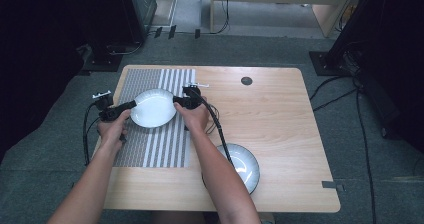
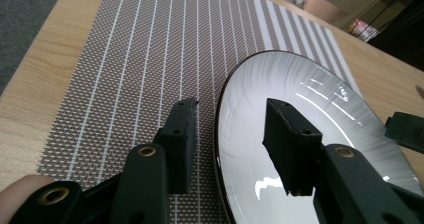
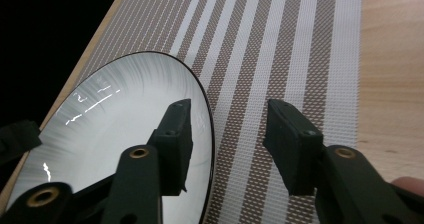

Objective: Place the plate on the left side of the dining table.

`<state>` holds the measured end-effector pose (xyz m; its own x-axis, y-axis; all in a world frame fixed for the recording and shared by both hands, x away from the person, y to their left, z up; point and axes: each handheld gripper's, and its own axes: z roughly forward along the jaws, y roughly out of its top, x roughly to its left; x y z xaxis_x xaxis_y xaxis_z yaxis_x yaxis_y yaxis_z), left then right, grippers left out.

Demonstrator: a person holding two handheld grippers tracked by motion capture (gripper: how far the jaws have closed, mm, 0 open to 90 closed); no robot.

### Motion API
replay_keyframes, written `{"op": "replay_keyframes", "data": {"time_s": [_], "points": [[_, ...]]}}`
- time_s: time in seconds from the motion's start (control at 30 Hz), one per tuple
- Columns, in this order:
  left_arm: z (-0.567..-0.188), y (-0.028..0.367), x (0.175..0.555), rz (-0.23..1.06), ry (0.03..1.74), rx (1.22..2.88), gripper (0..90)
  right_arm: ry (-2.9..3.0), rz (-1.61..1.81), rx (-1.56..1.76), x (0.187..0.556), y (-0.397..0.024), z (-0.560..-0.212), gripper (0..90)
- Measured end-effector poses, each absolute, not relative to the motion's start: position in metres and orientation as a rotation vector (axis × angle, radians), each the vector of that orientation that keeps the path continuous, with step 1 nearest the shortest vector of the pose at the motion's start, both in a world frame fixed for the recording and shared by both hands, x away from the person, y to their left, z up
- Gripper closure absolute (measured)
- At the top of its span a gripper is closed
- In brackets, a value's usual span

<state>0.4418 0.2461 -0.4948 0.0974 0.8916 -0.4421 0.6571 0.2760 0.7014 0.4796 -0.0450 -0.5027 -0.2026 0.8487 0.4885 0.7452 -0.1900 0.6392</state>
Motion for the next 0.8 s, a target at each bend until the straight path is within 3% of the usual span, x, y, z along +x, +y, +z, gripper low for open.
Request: {"op": "replay_keyframes", "data": {"time_s": [0.1, 0.27, 0.4, 0.53, 0.8], "points": [[-0.489, 0.246, 0.438, 0.329, 1.619, 1.452, 50.8, 1.956, 1.355, 1.862, 0.477, -0.048, -0.497, 49.0], [-0.477, 0.242, 0.431, 0.309, 1.621, 1.473, 32.9, 2.006, 1.382, 1.791, 0.473, -0.056, -0.485, 39.8], [-0.467, 0.236, 0.425, 0.326, 1.591, 1.51, 23.7, 2.044, 1.382, 1.812, 0.469, -0.064, -0.474, 38.4], [-0.458, 0.232, 0.417, 0.358, 1.553, 1.524, 19.3, 2.052, 1.428, 1.759, 0.46, -0.074, -0.464, 30.3], [-0.441, 0.223, 0.399, 0.397, 1.484, 1.545, 17.4, 2.069, 1.399, 1.692, 0.442, -0.097, -0.448, 28.7]]}}
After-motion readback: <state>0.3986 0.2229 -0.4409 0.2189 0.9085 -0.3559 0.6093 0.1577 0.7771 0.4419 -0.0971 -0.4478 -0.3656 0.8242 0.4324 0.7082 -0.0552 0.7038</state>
